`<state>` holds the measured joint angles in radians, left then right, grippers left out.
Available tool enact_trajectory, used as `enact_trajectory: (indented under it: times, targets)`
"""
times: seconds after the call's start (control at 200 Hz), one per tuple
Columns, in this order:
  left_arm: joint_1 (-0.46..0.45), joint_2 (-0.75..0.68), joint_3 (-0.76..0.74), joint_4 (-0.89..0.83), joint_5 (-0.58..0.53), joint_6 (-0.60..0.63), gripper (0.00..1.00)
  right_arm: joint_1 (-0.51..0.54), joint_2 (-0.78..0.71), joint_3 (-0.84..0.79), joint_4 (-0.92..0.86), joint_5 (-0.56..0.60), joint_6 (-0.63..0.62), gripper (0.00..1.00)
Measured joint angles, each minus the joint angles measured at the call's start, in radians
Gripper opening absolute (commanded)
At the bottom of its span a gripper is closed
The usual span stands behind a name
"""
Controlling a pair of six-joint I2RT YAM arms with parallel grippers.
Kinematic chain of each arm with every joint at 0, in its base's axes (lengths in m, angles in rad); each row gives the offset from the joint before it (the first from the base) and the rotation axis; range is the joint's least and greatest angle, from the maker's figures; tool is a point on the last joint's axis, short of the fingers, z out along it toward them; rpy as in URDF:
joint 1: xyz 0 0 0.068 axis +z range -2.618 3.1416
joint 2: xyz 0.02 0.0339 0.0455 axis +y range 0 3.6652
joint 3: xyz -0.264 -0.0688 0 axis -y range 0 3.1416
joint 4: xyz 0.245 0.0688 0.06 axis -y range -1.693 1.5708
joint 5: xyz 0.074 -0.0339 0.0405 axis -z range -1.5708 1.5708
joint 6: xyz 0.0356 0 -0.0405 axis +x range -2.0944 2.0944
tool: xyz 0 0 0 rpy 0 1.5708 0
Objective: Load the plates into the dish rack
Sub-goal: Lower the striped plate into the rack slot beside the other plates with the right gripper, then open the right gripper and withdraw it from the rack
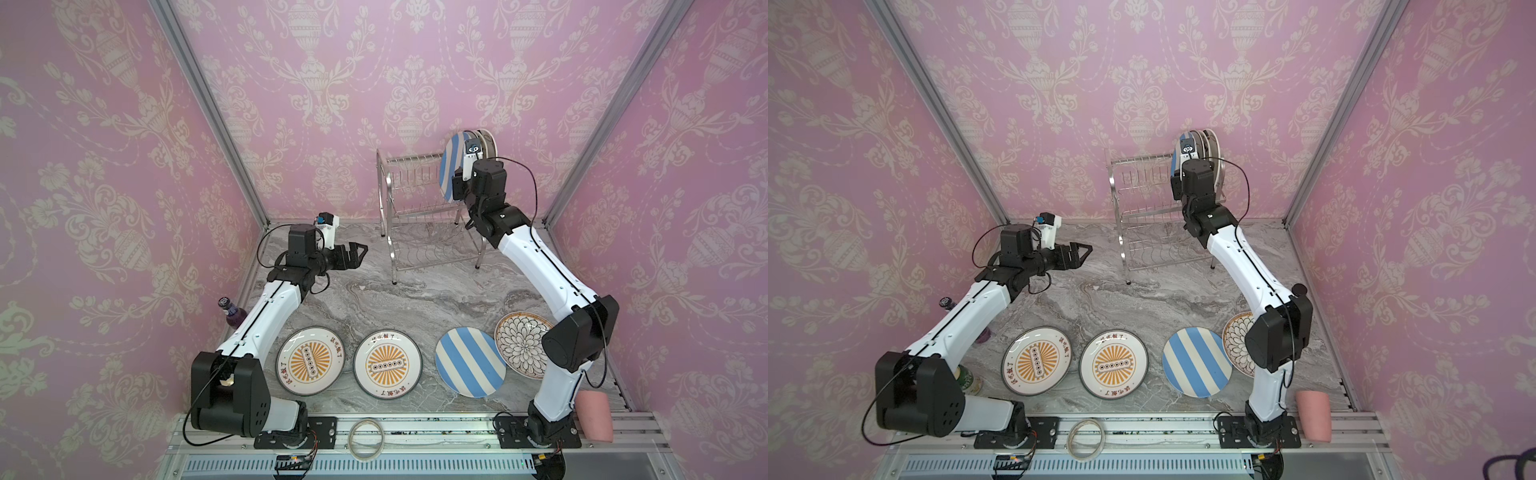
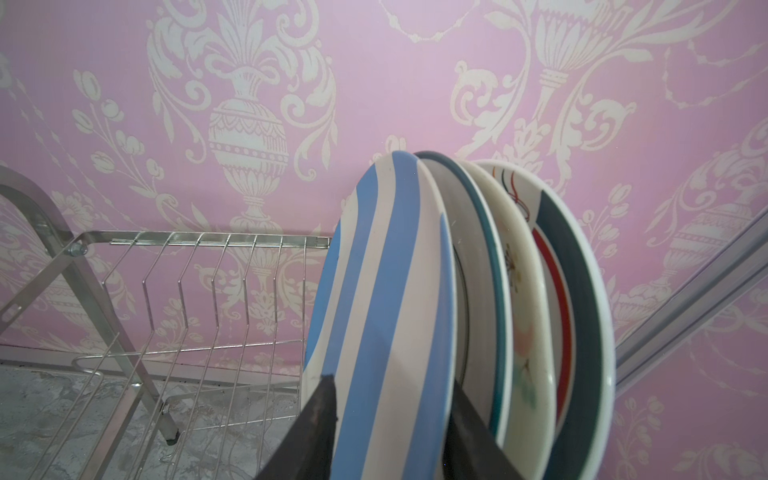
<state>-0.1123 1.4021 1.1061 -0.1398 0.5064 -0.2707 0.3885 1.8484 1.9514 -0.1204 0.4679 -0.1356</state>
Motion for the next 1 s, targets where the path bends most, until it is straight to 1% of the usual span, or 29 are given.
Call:
enact_trajectory:
  times: [0.07,0.105,0.165,0.345,0.37,0.615,0.696,0.776,0.911,0.956,1.001]
  targets:
    - [0.000,0.000,0.000,0.000,0.000,0.000,0.99,0.002,-0.008,0.002,-0.010,0.000,-0.003,0.52]
    - [0.000,0.000,0.000,0.000,0.000,0.000,0.99,0.006,-0.015,0.002,-0.020,0.000,-0.004,0.56]
    - [0.000,0.000,0.000,0.000,0.000,0.000,0.99,0.012,-0.026,0.009,-0.047,0.000,-0.005,0.61]
    - [0.000,0.000,0.000,-0.001,0.000,0.000,0.99,0.027,-0.077,0.025,-0.160,-0.009,0.013,0.67]
    - [0.000,0.000,0.000,-0.001,0.000,0.000,0.99,0.029,-0.089,0.019,-0.169,-0.012,0.017,0.69]
    - [0.000,0.000,0.000,-0.007,-0.008,0.011,0.99,0.092,-0.272,-0.082,-0.260,-0.024,0.069,0.76]
    - [0.000,0.000,0.000,-0.006,-0.015,0.013,0.99,0.113,-0.351,-0.156,-0.277,-0.027,0.100,0.79]
    - [0.000,0.000,-0.002,0.000,-0.015,0.017,0.99,0.114,-0.453,-0.274,-0.289,-0.027,0.145,0.81]
    - [-0.002,0.000,-0.023,0.031,-0.013,0.018,0.99,0.109,-0.612,-0.473,-0.347,-0.007,0.256,0.81]
    - [-0.003,0.003,-0.031,0.048,-0.006,0.018,0.99,0.109,-0.663,-0.543,-0.364,0.002,0.299,0.84]
    - [-0.008,0.010,-0.039,0.069,0.001,0.016,0.99,0.108,-0.711,-0.613,-0.381,0.005,0.340,0.85]
